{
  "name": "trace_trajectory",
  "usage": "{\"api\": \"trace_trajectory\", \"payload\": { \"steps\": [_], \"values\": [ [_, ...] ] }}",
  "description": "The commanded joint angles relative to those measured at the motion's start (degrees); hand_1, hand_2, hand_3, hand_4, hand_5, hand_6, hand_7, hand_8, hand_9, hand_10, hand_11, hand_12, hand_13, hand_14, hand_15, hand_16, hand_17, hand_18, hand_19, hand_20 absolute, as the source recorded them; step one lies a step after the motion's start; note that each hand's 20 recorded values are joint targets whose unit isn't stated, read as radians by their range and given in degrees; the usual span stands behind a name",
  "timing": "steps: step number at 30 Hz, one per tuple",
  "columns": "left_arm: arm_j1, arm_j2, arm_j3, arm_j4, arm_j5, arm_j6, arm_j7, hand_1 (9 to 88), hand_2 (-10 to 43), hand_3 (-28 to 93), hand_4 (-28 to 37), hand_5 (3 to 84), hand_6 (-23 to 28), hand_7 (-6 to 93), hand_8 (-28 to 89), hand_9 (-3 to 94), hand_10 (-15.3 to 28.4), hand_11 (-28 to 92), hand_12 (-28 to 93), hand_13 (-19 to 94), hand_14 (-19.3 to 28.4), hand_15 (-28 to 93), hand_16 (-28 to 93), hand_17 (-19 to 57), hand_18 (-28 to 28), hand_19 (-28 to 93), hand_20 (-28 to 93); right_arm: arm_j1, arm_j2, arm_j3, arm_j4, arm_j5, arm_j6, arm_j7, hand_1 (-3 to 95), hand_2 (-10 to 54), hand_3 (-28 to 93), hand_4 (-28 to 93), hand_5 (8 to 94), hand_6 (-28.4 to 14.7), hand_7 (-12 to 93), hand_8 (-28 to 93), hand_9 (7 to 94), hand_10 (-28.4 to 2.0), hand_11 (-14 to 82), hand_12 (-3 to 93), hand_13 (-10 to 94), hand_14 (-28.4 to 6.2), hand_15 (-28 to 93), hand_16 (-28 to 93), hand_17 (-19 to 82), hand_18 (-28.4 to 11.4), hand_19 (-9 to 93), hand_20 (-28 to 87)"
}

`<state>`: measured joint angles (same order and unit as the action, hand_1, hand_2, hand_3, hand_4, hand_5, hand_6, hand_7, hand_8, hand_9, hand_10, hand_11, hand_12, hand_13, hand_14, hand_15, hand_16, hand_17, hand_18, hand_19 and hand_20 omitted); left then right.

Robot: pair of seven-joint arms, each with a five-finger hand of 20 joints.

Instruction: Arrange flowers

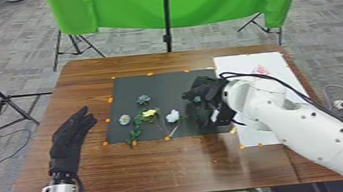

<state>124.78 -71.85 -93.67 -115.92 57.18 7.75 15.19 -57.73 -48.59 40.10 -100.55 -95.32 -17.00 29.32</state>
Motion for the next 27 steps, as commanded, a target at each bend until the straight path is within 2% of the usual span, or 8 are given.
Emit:
{"api": "trace_trajectory", "payload": {
  "steps": [1,4,7,11,14,17,20,27],
  "values": [
    [0.89,-0.94,0.78,0.82,0.22,-0.63,-0.19,24.8,-1.6,67,-23.0,45.4,3.1,10.6,-5,42.8,12.4,14,15,32,16.5,22,4,3.6,13.6,6,22,-0.95,1.31,3.83,-3.19,4.27,-0.11,-0.89,24.0,16.5,52,-13,61.7,-2.2,9,-8,88.1,-14.1,42.3,29.0,93,-4.6,61,35,68,-14.2,93,63],
    [1.07,-1.02,0.71,0.75,0.15,-0.44,0.04,24.7,-1.6,67,-23.0,45.3,3.1,10.7,-5,42.8,12.4,14,15,32,16.5,22,4,3.6,13.6,6,22,-2.73,2.55,8.59,-5.45,3.46,2.13,-1.39,24.0,15.7,52,-13,62.9,-2.0,9,-8,88.1,-14.2,42.3,29.1,93,-4.6,61,35,68,-14.1,93,63],
    [1.41,-0.99,0.64,0.66,0.14,-0.38,0.09,24.7,-1.6,67,-22.9,45.3,3.1,10.6,-5,42.8,12.4,14,15,32,16.5,22,4,3.6,13.5,6,22,-3.77,4.63,12.16,-5.78,-2.07,9.08,-1.06,25.4,13.1,53,-12,64.8,-1.7,10,-8,86.8,-14.5,41.0,28.8,92,-4.8,60,35,67,-14.1,93,62],
    [1.61,-1.0,0.62,0.62,0.1,-0.17,0.1,24.6,-1.8,67,-22.9,45.3,3.1,10.6,-5,42.8,12.4,14,15,32,16.5,22,4,3.6,13.6,6,22,-1.66,6.31,12.46,-0.36,-11.94,14.73,3.47,29.2,7.5,52,-10,64.6,-2.5,10,-7,78.8,-16.7,25.2,26.9,86,-7.0,60,36,61,-15.0,93,60],
    [1.58,-1.03,0.71,0.6,0.17,-0.16,0.05,24.7,-1.7,67,-23.0,45.3,3.0,10.6,-5,42.8,12.4,14,15,32,16.5,22,4,3.6,13.6,6,22,0.75,6.66,10.76,5.3,-17.51,11.6,7.22,31.4,1.8,54,-8,58.4,-3.7,8,-6,67.5,-18.8,17.3,25.7,81,-8.7,60,35,57,-16.2,93,57],
    [1.6,-1.17,0.77,0.54,0.13,-0.08,0.2,24.7,-1.7,67,-23.0,45.3,3.0,10.6,-5,42.9,12.4,14,15,32,16.5,22,4,3.6,13.6,6,22,2.71,6.11,9.54,9.93,-18.25,2.78,9.61,30.8,-0.5,55,-8,50.9,-3.3,6,-5,57.5,-20.6,11.0,24.3,77,-10.8,61,35,55,-17.3,93,55],
    [1.51,-1.05,0.8,0.54,0.15,-0.1,0.25,24.8,-1.6,67,-23.0,45.4,3.0,10.6,-5,42.8,12.4,14,15,32,16.5,22,4,3.6,13.6,6,22,2.87,5.45,8.24,13.49,-17.82,0.51,10.2,27.3,-2.9,58,-10,43.0,-1.4,4,-5,51.5,-21.2,7.7,24.3,73,-13.0,61,34,53,-18.6,93,52],
    [1.37,-1.15,0.97,0.63,0.04,0.1,0.18,24.7,-1.6,67,-23.0,45.3,3.0,10.6,-5,42.9,12.4,14,15,32,16.4,22,4,3.6,13.6,6,22,2.99,2.63,4.19,20.54,-19.45,6.75,9.28,25.9,-7.2,59,-12,39.9,-0.2,4,-5,54.3,-21.5,10.3,24.8,76,-11.2,63,33,55,-17.6,93,51]
  ]
}}
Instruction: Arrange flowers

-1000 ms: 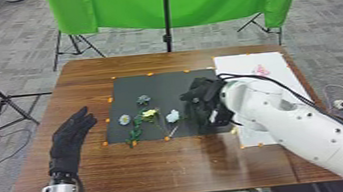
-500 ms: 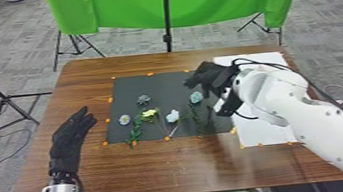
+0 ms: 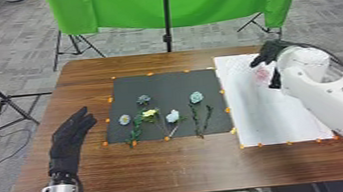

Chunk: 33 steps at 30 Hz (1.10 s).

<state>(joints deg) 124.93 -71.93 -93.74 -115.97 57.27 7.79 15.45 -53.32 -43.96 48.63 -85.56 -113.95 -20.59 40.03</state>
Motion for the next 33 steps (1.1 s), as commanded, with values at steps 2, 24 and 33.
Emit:
{"api": "trace_trajectory", "payload": {
  "steps": [2,24,33],
  "values": [
    [1.05,-1.04,1.07,0.79,0.03,-0.01,-0.12,24.7,-1.6,67,-23.0,45.3,3.0,10.6,-5,42.8,12.4,14,15,32,16.4,22,4,3.6,13.6,6,22,-1.5,-2.46,-5.7,7.0,-0.85,13.5,-1.97,25.7,-8.5,59,-13,39.9,-0.4,5,-5,57.7,-20.9,11.9,24.3,79,-9.6,63,32,57,-16.6,93,52],
    [1.03,-0.58,0.51,0.69,0.09,-0.57,-0.41,24.9,-1.6,67,-23.0,45.3,3.0,10.6,-5,42.9,12.4,14,15,32,16.5,22,4,3.6,13.5,6,22,-21.28,8.37,1.22,-19.21,-3.61,30.55,-11.08,64.4,-9.5,52,-17,81.5,-0.4,19,10,93.2,-8.8,18.8,38.1,94,-1.1,58,35,69,-11.2,93,57],
    [0.37,-0.51,0.6,0.89,0.28,-0.93,-0.64,24.8,-1.6,67,-23.0,45.3,3.0,10.6,-5,42.9,12.4,14,15,32,16.4,22,4,3.6,13.5,6,22,-27.08,6.58,1.17,-25.13,1.49,24.63,-12.17,64.5,-9.5,52,-17,81.4,-0.5,19,11,92.9,-8.8,19.5,38.0,94,-0.9,58,35,69,-11.0,93,58]
  ]
}}
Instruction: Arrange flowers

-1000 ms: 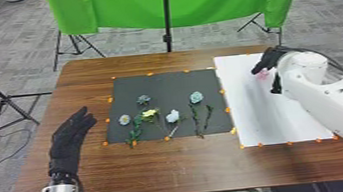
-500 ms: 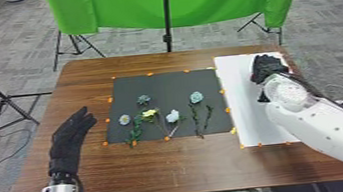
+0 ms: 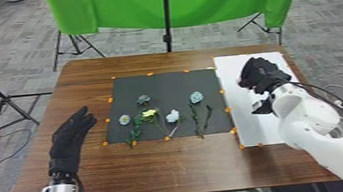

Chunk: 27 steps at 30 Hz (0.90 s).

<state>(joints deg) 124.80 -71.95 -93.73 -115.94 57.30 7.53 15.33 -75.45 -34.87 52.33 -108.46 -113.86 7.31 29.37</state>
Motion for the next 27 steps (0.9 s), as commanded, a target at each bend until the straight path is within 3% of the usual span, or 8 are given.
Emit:
{"api": "trace_trajectory", "payload": {
  "steps": [1,10,12,13,15,16,23,27],
  "values": [
    [0.5,-0.55,0.6,0.88,0.24,-0.76,-0.46,24.8,-1.6,67,-23.0,45.3,3.0,10.6,-5,42.9,12.4,14,15,32,16.5,22,4,3.6,13.5,6,22,-4.97,-2.69,-2.87,-2.11,1.7,-3.17,-1.56,64.4,-9.5,52,-17,81.4,-0.5,19,11,92.9,-8.8,19.6,38.0,94,-0.9,58,35,69,-11.0,93,58],
    [0.96,-0.79,0.63,0.74,0.19,-0.33,-0.48,24.7,-1.6,67,-23.0,45.3,3.1,10.6,-5,42.8,12.3,14,15,31,16.4,22,4,3.6,13.5,6,22,-7.66,-3.77,-0.44,-3.13,8.62,-3.12,-2.42,61.1,-9.5,52,-18,80.6,-0.4,17,10,91.1,-9.8,23.3,34.5,94,-1.0,57,36,69,-10.6,93,57],
    [0.97,-0.86,0.65,0.76,0.25,-0.47,-0.43,24.7,-1.6,67,-22.9,45.4,3.1,10.5,-5,42.8,12.3,14,15,31,16.4,22,4,3.6,13.5,6,22,-8.28,-3.81,0.28,-3.38,9.21,-3.75,-2.82,58.8,-9.5,49,-16,79.2,-0.6,16,9,90.1,-10.3,26.5,29.7,94,-1.1,57,36,69,-10.6,93,58],
    [0.89,-0.89,0.67,0.77,0.28,-0.53,-0.49,24.7,-1.6,67,-22.9,45.3,3.1,10.6,-5,42.8,12.3,14,15,31,16.4,22,4,3.6,13.5,6,22,-8.67,-3.85,0.73,-3.48,9.91,-3.74,-3.07,56.9,-9.5,48,-15,78.2,-0.7,16,9,89.7,-10.5,27.6,27.6,94,-1.2,57,37,69,-10.6,93,58],
    [0.98,-0.96,0.66,0.79,0.34,-0.64,-0.44,24.7,-1.6,67,-22.9,45.3,3.0,10.6,-5,42.8,12.4,14,15,32,16.4,22,4,3.6,13.5,6,22,-9.69,-4.0,1.99,-3.92,10.97,-3.67,-3.48,42.0,-9.5,60,-19,73.5,-0.9,16,-6,88.3,-11.5,28.5,25.7,93,-1.5,58,37,69,-10.5,93,58],
    [1.08,-1.0,0.67,0.72,0.27,-0.5,-0.42,24.7,-1.6,67,-22.8,45.3,3.1,10.6,-5,42.8,12.3,14,15,32,16.5,22,4,3.6,13.6,6,22,-10.06,-4.16,2.58,-4.01,10.98,-3.74,-3.79,38.9,-9.5,60,-19,72.3,-1.2,15,-8,88.0,-11.8,28.6,25.5,93,-1.6,58,37,69,-10.6,93,58],
    [1.31,-1.05,0.64,0.66,0.35,-0.53,-0.31,24.7,-1.7,67,-22.6,45.3,3.0,10.6,-5,42.8,12.3,14,15,31,16.4,22,4,3.6,13.5,6,22,-15.31,-5.87,10.26,-6.57,9.85,-3.22,-4.31,27.5,-9.5,55,-19,65.5,-2.0,12,-8,86.7,-13.2,28.6,25.5,93,-2.4,58,36,68,-11.5,93,59],
    [1.52,-1.11,0.59,0.48,0.48,-0.39,-0.26,24.7,-1.9,67,-22.7,45.3,3.0,10.6,-5,42.8,12.3,14,15,32,16.5,22,4,3.6,13.6,6,22,-22.62,-10.03,20.31,-9.77,14.09,4.49,-5.51,21.4,-8.4,58,-15,64.2,-2.1,11,-7,85.7,-14.3,28.0,25.8,92,-3.2,57,36,67,-12.3,93,59]
  ]
}}
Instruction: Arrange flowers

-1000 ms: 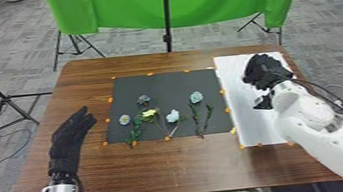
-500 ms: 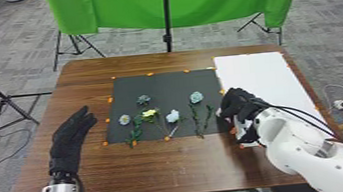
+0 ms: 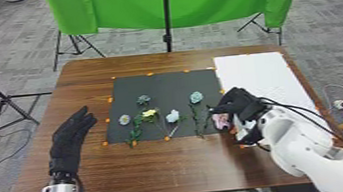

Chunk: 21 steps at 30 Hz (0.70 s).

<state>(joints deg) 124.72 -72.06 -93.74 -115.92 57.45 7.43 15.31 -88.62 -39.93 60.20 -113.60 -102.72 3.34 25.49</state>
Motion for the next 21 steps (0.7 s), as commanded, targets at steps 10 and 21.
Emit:
{"api": "trace_trajectory", "payload": {
  "steps": [10,21],
  "values": [
    [2.19,-1.18,0.41,-0.64,1.6,-1.4,0.18,24.7,-2.0,67,-22.7,45.3,3.0,10.5,-5,42.9,12.3,14,15,32,16.4,22,4,3.6,13.6,6,22,-29.32,-26.24,32.8,-5.64,39.07,1.56,-41.6,11.2,-0.2,72,-16,57.0,0.6,11,-8,58.0,-15.6,9.0,17.7,43,-13.8,14,22,22,-15.6,22,35],
    [1.4,-1.1,0.4,-1.6,3.07,-2.23,0.5,24.5,-2.0,67,-22.8,45.5,2.9,10.6,-5,42.9,12.3,14,15,32,16.5,22,4,3.6,13.6,6,22,-32.64,-26.23,31.4,-4.77,39.19,3.52,-42.69,-1.9,-3.3,79,-21,25.7,2.1,7,-8,28.2,-11.3,0.3,7.3,16,-5.8,-4,5,5,-7.7,-1,17]
  ]
}}
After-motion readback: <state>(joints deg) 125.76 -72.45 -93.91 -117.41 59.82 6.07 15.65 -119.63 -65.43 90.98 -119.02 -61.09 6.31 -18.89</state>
